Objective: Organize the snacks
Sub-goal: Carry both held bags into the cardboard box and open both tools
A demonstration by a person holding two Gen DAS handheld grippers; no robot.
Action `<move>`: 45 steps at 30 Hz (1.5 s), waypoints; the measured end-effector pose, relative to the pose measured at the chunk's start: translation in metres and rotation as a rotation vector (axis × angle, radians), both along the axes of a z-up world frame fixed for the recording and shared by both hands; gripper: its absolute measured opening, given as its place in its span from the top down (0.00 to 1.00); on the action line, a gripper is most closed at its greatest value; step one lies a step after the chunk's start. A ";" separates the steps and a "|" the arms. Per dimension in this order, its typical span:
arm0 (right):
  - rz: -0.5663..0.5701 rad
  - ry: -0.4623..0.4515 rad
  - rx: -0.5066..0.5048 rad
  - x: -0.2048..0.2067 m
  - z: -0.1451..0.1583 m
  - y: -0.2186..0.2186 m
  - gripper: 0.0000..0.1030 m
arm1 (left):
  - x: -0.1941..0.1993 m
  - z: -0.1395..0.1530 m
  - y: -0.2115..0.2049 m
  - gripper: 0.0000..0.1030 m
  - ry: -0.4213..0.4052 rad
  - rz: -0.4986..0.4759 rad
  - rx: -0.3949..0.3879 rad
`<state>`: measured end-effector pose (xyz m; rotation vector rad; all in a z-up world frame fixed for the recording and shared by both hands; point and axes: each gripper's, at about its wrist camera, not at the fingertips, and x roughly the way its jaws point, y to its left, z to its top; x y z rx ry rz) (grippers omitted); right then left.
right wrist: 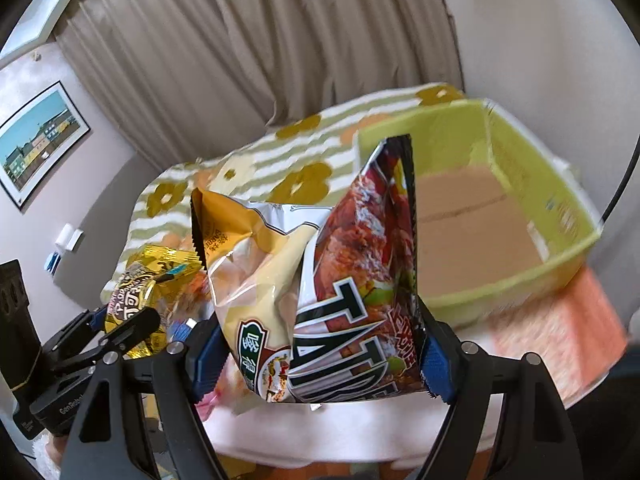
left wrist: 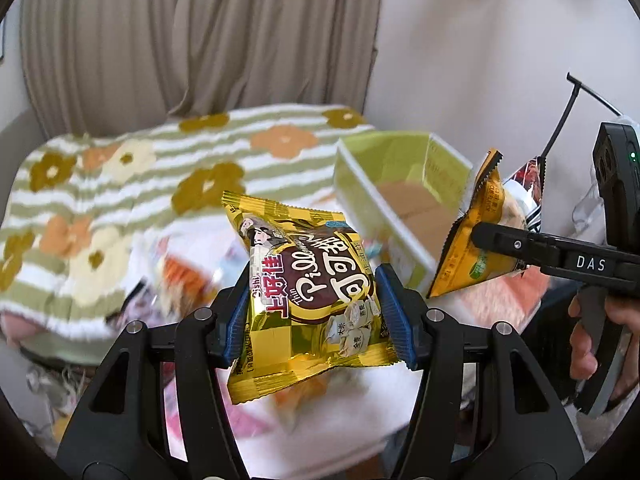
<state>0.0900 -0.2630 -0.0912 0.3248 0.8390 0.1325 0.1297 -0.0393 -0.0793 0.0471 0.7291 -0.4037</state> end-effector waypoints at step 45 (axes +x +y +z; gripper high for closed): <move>0.280 0.283 -0.172 0.116 -0.075 -0.145 0.23 | 0.179 -0.070 -0.248 0.00 0.206 0.023 0.227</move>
